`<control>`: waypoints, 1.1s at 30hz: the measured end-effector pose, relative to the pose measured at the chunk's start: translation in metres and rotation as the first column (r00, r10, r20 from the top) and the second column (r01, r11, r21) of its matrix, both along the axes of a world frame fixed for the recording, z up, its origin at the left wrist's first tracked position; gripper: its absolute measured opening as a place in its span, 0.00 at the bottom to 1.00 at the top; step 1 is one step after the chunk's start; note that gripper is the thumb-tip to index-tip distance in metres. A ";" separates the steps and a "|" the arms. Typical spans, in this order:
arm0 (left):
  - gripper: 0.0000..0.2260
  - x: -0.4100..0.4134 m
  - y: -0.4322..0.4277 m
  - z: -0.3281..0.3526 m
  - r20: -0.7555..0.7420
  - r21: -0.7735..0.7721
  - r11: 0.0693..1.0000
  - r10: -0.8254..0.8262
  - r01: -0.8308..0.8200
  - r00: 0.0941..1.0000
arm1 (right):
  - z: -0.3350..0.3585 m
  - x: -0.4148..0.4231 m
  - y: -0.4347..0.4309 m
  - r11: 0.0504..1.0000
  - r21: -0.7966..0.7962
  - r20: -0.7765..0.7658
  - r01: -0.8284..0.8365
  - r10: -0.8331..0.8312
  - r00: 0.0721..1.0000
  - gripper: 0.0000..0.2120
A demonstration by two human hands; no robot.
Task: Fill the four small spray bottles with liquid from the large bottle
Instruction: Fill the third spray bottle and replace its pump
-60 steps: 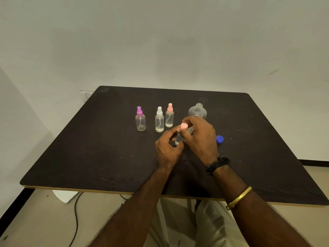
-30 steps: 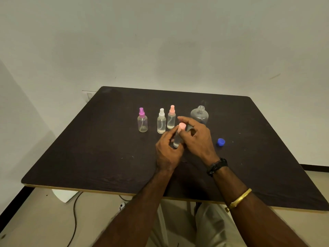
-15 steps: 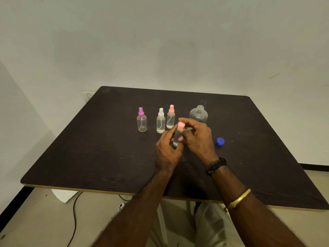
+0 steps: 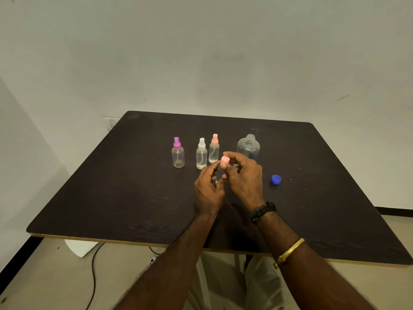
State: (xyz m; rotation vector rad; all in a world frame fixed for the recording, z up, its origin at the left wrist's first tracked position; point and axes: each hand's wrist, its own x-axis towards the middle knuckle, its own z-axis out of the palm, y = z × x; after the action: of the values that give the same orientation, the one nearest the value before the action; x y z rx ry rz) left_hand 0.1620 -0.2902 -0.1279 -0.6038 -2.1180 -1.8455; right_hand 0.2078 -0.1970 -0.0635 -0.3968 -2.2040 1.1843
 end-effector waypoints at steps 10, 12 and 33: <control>0.18 -0.006 -0.003 0.011 0.088 0.080 0.997 0.006 -0.013 0.996 | 0.001 -0.001 -0.017 0.999 -0.050 -0.058 0.016 -0.019 0.998 0.16; 0.18 -0.013 -0.005 0.017 0.086 0.103 0.993 0.046 -0.055 0.995 | 0.003 -0.006 -0.019 0.999 -0.051 -0.086 0.014 -0.018 0.996 0.16; 0.20 -0.058 -0.051 0.017 0.116 0.012 0.975 0.218 -0.220 0.969 | -0.013 -0.044 -0.062 0.981 -0.170 0.060 -0.097 0.109 0.992 0.15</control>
State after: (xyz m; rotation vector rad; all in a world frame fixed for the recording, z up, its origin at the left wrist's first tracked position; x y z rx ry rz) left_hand 0.1037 -0.3412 -0.1110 -0.2513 -2.1307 -1.8180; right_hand 0.1643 -0.2590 -0.0765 -0.4016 -2.2142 1.4375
